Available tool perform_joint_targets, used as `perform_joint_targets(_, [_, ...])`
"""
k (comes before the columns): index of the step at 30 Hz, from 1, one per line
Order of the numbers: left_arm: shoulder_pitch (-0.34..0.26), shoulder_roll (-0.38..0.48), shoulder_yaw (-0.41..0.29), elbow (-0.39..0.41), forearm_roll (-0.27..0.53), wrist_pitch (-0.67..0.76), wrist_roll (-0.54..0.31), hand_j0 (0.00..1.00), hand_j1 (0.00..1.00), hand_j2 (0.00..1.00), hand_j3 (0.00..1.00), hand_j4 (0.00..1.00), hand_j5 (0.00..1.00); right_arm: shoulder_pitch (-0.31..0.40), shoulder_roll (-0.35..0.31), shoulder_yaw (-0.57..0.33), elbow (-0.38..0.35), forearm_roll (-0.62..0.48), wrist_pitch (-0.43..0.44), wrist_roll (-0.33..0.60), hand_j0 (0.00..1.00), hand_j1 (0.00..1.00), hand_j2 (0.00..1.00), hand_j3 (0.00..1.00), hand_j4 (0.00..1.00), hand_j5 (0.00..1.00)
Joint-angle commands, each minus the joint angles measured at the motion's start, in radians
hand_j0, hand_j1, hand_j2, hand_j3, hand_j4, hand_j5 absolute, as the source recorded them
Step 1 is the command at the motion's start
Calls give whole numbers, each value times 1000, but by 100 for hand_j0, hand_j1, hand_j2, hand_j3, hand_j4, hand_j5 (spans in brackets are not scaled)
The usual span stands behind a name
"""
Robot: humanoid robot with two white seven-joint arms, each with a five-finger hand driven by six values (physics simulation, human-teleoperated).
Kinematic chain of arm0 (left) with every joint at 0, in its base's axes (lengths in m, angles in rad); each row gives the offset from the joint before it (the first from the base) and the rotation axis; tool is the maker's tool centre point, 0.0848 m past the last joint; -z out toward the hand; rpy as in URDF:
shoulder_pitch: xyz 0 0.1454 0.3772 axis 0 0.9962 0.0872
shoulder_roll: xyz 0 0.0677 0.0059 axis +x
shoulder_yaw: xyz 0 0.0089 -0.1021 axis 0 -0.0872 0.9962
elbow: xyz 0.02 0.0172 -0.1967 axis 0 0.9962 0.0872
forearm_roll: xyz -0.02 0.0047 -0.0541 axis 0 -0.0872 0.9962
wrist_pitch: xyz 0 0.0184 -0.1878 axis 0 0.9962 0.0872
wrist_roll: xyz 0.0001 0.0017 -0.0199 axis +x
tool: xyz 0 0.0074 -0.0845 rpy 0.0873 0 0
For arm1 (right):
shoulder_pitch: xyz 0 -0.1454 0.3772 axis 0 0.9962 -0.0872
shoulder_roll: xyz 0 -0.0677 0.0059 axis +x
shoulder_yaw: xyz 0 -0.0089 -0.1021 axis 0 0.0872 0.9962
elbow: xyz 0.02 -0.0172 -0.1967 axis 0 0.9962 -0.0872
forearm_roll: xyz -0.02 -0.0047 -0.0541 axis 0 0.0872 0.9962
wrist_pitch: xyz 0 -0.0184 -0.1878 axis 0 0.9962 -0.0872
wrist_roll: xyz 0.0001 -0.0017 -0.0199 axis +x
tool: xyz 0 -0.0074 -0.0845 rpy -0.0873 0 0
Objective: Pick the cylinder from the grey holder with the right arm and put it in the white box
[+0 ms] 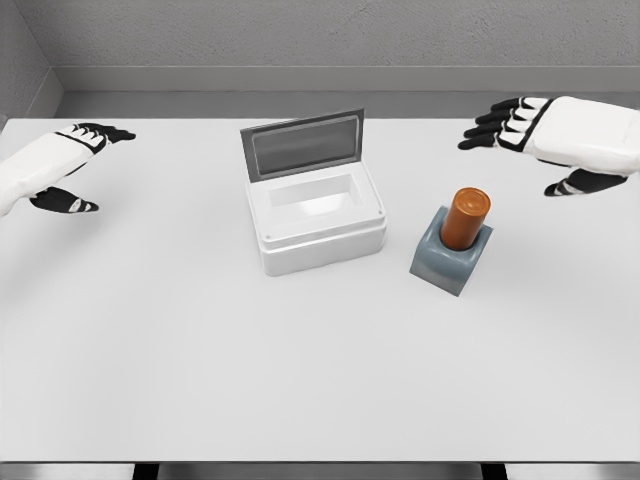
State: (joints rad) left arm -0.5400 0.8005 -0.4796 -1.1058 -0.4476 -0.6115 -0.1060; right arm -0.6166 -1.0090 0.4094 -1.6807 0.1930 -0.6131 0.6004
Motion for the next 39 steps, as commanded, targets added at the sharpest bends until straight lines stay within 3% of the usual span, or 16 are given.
perform_joint_targets(1, [0, 2, 1, 0, 6, 1, 0, 100, 100, 100, 100, 100, 100, -3, 16, 23, 1, -4, 2, 10, 100, 100, 100, 100, 100, 100])
perform_joint_targets(5, [0, 2, 1, 0, 4, 1, 0, 100, 100, 100, 100, 100, 100, -60, 43, 109, 15, -4, 2, 10, 100, 100, 100, 100, 100, 100])
perform_joint_targets(15, [2, -1, -5, 0, 4, 1, 0, 100, 100, 100, 100, 100, 100, -69, 56, 175, 16, -1, 2, 10, 100, 100, 100, 100, 100, 100])
perform_joint_targets(30, [3, -6, -7, 0, 3, 1, 0, 100, 100, 100, 100, 100, 100, -100, 86, 261, 108, 0, 2, 10, 100, 100, 100, 100, 100, 100])
perform_joint_targets(39, [3, -6, -7, 0, 3, 1, 0, 100, 100, 100, 100, 100, 100, -109, 87, 304, 121, 0, 2, 10, 100, 100, 100, 100, 100, 100])
